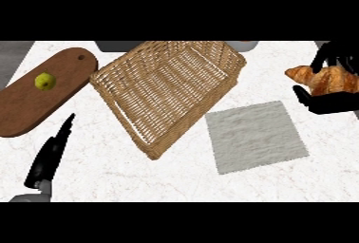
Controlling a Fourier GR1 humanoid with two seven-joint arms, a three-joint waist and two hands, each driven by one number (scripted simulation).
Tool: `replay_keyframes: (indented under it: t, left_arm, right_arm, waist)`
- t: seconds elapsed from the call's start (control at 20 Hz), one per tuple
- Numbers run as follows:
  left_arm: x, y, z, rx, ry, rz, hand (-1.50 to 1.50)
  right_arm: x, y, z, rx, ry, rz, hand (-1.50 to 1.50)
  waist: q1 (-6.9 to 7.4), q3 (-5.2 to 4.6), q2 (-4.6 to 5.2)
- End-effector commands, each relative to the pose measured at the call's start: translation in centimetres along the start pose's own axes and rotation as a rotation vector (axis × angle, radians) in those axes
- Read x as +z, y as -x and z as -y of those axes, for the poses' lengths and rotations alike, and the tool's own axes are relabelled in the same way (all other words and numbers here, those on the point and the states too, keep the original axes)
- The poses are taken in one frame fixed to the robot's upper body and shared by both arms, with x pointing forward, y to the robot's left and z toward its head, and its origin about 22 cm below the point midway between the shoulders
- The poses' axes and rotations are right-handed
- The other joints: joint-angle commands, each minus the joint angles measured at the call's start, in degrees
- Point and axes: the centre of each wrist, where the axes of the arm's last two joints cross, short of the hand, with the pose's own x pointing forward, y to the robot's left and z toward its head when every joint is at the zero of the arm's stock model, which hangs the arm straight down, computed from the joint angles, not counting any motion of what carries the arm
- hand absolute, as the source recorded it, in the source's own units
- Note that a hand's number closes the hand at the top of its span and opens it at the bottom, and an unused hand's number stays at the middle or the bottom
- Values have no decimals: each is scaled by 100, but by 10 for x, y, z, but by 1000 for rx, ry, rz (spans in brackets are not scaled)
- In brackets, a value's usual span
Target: Pick the croissant from the placemat and place it in the basket
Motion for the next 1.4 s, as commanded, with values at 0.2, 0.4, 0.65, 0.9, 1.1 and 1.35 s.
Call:
replay_keyframes:
  t: [0.2, 0.4, 0.65, 0.9, 1.1, 1.35]
  left_arm:
    - [3, -4, 5, 23, 19, 0, 0]
    - [3, -8, 8, -3, 3, 15, 0]
    - [0, -14, 10, 10, 4, 20, 0]
    - [-5, -10, -12, 10, 13, 32, 0]
    - [-7, -4, 22, 4, 14, 13, 0]
    - [-6, -10, -5, 4, 10, 10, 0]
  right_arm:
    - [-1, -33, 54, -200, -63, 73, 150]
    - [-41, -62, 72, -230, -75, 39, 150]
    - [-62, -99, 73, -263, -113, 37, 150]
    - [-85, -127, 49, -314, -185, 64, 150]
    - [-100, -149, 43, -290, -225, 73, 150]
    - [-109, -176, 29, -267, -256, 54, 150]
  waist:
    - [-14, 4, -1]
    - [59, 4, 15]
    - [68, 3, 19]
    - [83, 4, 26]
    - [70, 3, 31]
    - [65, 4, 25]
